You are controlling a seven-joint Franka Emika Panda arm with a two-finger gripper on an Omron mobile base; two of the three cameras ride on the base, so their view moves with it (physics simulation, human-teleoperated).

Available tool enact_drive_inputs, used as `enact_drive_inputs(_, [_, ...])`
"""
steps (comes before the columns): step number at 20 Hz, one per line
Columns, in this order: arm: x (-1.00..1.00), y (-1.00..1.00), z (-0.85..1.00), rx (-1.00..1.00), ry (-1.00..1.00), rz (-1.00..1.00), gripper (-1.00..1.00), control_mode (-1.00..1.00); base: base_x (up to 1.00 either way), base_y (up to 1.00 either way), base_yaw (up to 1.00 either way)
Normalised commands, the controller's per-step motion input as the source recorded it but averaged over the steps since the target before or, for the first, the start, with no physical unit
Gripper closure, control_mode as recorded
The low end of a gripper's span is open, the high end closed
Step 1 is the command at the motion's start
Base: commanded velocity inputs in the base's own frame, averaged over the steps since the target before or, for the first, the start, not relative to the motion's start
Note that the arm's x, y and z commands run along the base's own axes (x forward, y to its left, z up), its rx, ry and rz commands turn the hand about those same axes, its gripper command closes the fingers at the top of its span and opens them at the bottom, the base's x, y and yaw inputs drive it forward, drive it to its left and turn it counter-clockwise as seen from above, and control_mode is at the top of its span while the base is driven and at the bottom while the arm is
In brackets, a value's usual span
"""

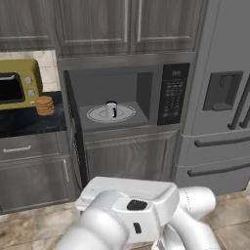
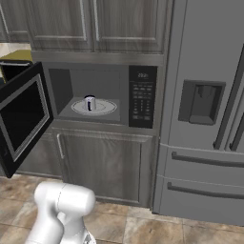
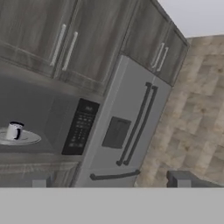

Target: Pick the mug from the counter and place it inside the microwave. Then close the microwave.

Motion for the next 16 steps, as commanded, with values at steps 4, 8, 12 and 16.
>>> enact_drive_inputs(4, [0.03, 0.18, -0.05, -0.04, 0.01, -0.11, -1.0, -1.0, 0.0, 0.0, 0.0])
enact_drive_inputs(8, [0.24, 0.06, -0.27, -0.06, 0.0, -0.1, -1.0, -1.0, 0.0, 0.0, 0.0])
enact_drive_inputs(12, [0.29, 0.19, -0.29, -0.05, 0.0, -0.08, -1.0, -1.0, 0.0, 0.0, 0.0])
enact_drive_inputs(16, [0.24, 0.36, -0.25, -0.06, 0.0, -0.05, -1.0, -1.0, 0.0, 0.0, 0.0])
